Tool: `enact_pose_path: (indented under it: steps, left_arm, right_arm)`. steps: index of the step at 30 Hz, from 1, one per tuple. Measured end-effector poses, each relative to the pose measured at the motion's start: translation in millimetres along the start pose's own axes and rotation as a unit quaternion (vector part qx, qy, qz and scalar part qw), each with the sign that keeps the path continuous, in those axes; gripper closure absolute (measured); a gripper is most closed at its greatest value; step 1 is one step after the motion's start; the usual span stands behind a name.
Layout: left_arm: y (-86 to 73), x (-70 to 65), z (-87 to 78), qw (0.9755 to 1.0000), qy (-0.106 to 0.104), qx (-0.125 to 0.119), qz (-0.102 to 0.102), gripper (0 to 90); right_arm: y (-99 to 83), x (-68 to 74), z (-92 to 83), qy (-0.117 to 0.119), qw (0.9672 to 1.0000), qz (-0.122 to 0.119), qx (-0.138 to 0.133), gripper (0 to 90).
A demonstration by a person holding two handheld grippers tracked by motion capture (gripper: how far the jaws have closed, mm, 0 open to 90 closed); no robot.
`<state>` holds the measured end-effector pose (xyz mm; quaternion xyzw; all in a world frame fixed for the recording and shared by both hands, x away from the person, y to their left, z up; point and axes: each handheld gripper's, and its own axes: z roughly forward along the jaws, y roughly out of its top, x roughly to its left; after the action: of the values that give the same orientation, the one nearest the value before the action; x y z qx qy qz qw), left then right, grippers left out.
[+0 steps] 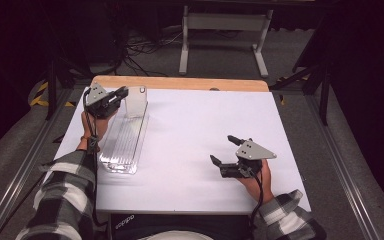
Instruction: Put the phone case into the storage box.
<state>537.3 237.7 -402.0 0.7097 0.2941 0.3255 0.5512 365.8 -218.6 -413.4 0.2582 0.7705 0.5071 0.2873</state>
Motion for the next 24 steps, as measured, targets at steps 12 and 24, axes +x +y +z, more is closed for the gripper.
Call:
enact_pose_path:
  steps: [12, 24]
  left_arm:
    - [-0.9, 2.4, 6.9, 0.9998, -0.006, 0.0, 0.019, 81.9]
    - [-6.4, 6.0, 7.2, 0.9997, 0.021, -0.003, 0.009, 79.2]
  right_arm:
    - [-2.0, 3.4, 1.2, 0.008, 1.0, -0.001, 0.004, 13.5]
    - [-1.8, 5.1, 2.5, 0.017, 0.9998, -0.005, 0.007, 13.6]
